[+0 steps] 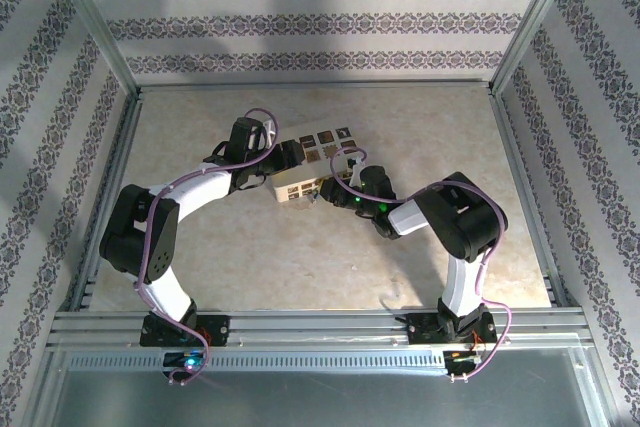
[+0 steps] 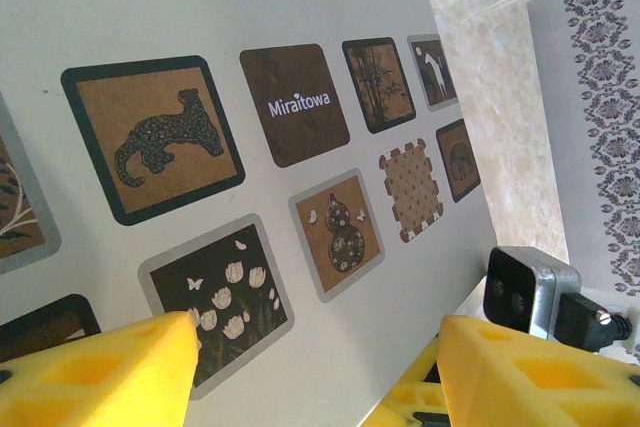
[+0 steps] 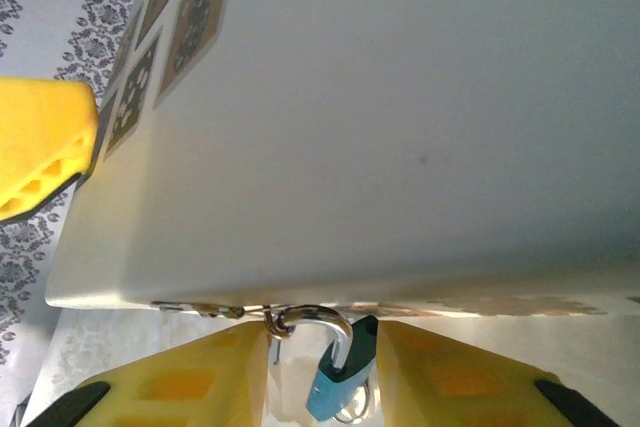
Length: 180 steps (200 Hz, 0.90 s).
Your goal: Unlock a padlock with a key
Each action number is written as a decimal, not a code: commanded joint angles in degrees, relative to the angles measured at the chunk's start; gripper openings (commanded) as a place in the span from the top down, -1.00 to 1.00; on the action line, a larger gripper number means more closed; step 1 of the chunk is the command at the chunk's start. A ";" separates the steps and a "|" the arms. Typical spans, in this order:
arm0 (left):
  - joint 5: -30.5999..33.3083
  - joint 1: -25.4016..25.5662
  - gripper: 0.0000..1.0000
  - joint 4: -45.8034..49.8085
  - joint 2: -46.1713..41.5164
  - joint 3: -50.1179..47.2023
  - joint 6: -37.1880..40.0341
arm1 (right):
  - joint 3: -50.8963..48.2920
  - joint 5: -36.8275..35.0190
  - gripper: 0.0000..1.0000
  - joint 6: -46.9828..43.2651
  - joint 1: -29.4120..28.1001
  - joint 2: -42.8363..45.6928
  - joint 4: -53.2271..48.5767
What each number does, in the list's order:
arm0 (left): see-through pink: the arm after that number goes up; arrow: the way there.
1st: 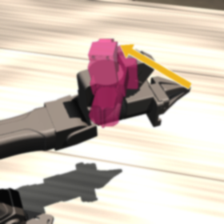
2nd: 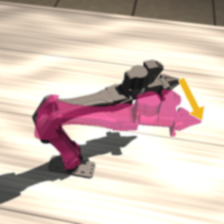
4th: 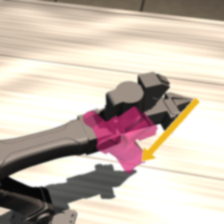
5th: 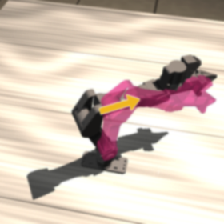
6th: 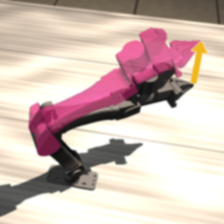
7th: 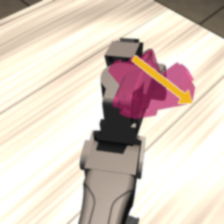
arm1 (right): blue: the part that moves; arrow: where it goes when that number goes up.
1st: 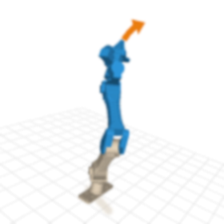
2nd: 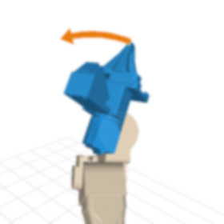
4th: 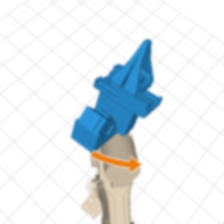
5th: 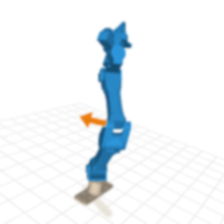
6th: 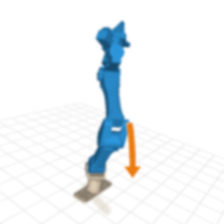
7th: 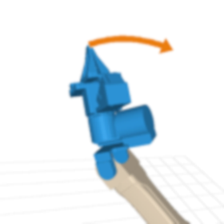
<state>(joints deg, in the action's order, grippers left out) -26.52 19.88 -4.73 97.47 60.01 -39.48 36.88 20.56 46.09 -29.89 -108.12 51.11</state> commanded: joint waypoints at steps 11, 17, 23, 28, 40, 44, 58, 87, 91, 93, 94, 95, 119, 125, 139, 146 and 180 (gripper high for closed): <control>-0.19 0.16 -0.29 1.03 0.70 -0.93 0.43 | -1.08 -0.30 0.23 0.16 -0.08 0.81 -2.30; -0.28 0.16 -0.29 0.93 0.70 -0.92 0.40 | -0.83 0.35 0.22 0.31 -0.08 0.59 -2.04; -0.21 0.16 -0.30 0.95 0.70 -1.01 0.42 | -0.55 1.05 0.20 0.42 -0.16 0.35 -1.71; -0.28 0.16 -0.30 0.95 0.70 -0.97 0.38 | -0.22 1.59 0.19 0.72 -0.17 0.08 -1.44; -0.28 0.16 -0.30 0.82 0.57 -1.14 0.40 | 0.25 2.52 0.17 1.31 -0.26 -0.52 -0.42; -0.27 0.20 -0.30 0.82 0.53 -1.12 0.38 | 0.37 2.83 0.16 1.41 -0.26 -0.74 -0.05; -0.28 0.16 -0.30 0.81 0.36 -1.29 0.40 | 0.81 3.47 0.15 1.73 -0.26 -1.43 0.83; -0.15 0.17 -0.30 1.17 0.18 -1.30 0.54 | 1.69 4.95 0.12 2.61 -0.17 -3.42 3.34; -0.17 0.17 -0.30 1.19 0.18 -1.30 0.57 | 1.85 5.21 0.12 2.67 -0.17 -3.62 3.58; -0.19 0.16 -0.30 1.17 0.18 -1.28 0.55 | 1.94 5.31 0.12 2.73 -0.17 -3.71 3.67; -0.19 0.16 -0.30 1.19 0.13 -1.29 0.55 | 1.99 5.34 0.12 2.71 -0.17 -3.78 3.70; -0.19 0.20 -0.30 1.20 0.15 -1.20 0.55 | 2.02 5.40 0.12 2.79 -0.17 -3.82 3.76; -0.11 0.16 -0.30 1.44 0.09 -1.08 0.64 | 2.56 6.85 0.11 3.60 -0.17 -4.95 5.75; -0.09 0.16 -0.29 1.40 0.09 -1.08 0.64 | 2.58 7.24 0.11 3.89 -0.17 -5.16 6.28; -0.10 0.24 -0.30 1.49 0.09 -1.02 0.64 | 2.43 7.78 0.12 4.33 -0.17 -5.50 7.31; -0.01 0.17 -0.29 1.64 0.04 -0.98 0.64 | 2.25 7.98 0.13 4.37 -0.09 -5.52 7.95; -0.01 0.16 -0.29 1.67 0.01 -1.02 0.64 | 0.97 8.95 0.21 4.30 0.07 -5.01 9.70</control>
<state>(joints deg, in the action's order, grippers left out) -26.48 19.88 -4.75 97.45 59.96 -39.44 38.61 26.44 48.56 -29.82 -112.25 58.74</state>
